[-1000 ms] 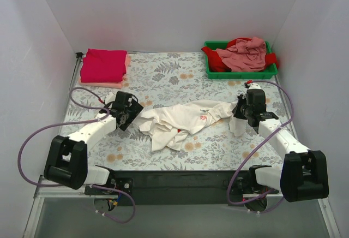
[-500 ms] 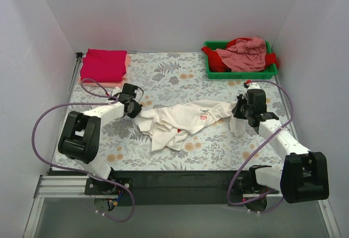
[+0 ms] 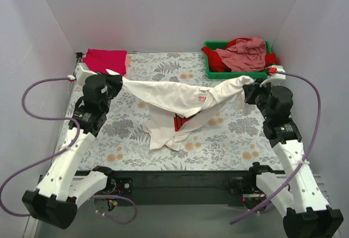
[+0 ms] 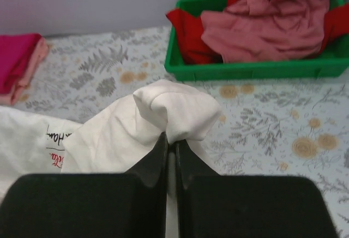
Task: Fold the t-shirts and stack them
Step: Flatten the tshirt out
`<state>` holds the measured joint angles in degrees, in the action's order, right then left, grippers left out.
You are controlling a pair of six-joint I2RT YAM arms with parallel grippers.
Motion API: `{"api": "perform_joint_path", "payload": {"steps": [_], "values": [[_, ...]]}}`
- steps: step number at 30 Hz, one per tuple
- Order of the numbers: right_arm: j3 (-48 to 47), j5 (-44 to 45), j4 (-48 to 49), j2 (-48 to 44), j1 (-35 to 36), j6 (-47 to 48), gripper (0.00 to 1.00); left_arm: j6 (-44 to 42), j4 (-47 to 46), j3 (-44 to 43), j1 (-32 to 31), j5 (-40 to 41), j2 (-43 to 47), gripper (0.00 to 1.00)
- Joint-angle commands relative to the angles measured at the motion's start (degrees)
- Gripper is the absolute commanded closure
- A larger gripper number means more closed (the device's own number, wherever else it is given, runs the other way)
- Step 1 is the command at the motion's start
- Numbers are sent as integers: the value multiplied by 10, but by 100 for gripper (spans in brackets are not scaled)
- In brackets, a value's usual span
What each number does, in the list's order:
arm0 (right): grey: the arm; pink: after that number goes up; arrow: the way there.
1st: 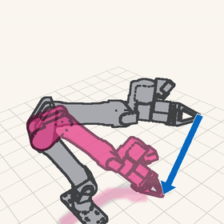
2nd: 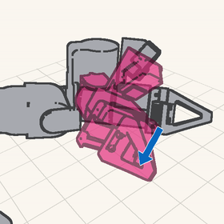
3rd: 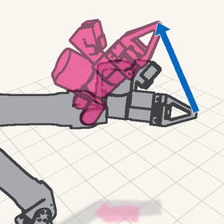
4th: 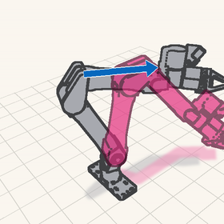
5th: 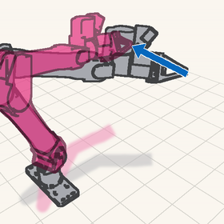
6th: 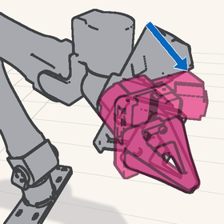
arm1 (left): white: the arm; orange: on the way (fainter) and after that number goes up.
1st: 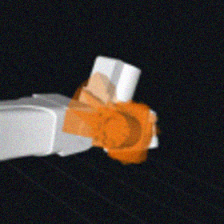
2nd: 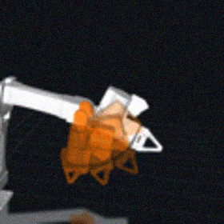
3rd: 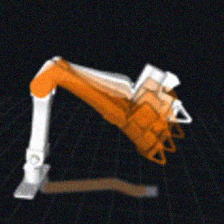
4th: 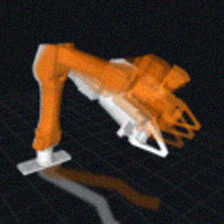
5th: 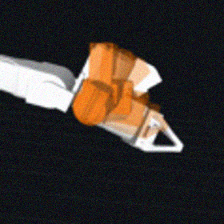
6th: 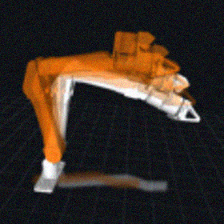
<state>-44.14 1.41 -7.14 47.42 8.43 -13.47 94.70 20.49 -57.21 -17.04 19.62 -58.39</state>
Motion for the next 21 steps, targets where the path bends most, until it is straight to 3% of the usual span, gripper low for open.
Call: {"api": "perform_joint_path", "payload": {"steps": [1, 6, 16, 21], "values": [[-81, 0, 15, -62, 1, 20, 99, -36, 2, -53, 1, 45, 76, 100], [-209, -28, -24, -99, 1, 32, 99, -67, 8, -143, 1, 55, 154, 100], [-476, -99, -97, -88, 1, 24, 99, -143, 24, -352, 1, -5, 196, 100], [-543, -91, -100, -64, 1, 25, 99, -154, 29, -389, 1, -7, 211, 100]]}}
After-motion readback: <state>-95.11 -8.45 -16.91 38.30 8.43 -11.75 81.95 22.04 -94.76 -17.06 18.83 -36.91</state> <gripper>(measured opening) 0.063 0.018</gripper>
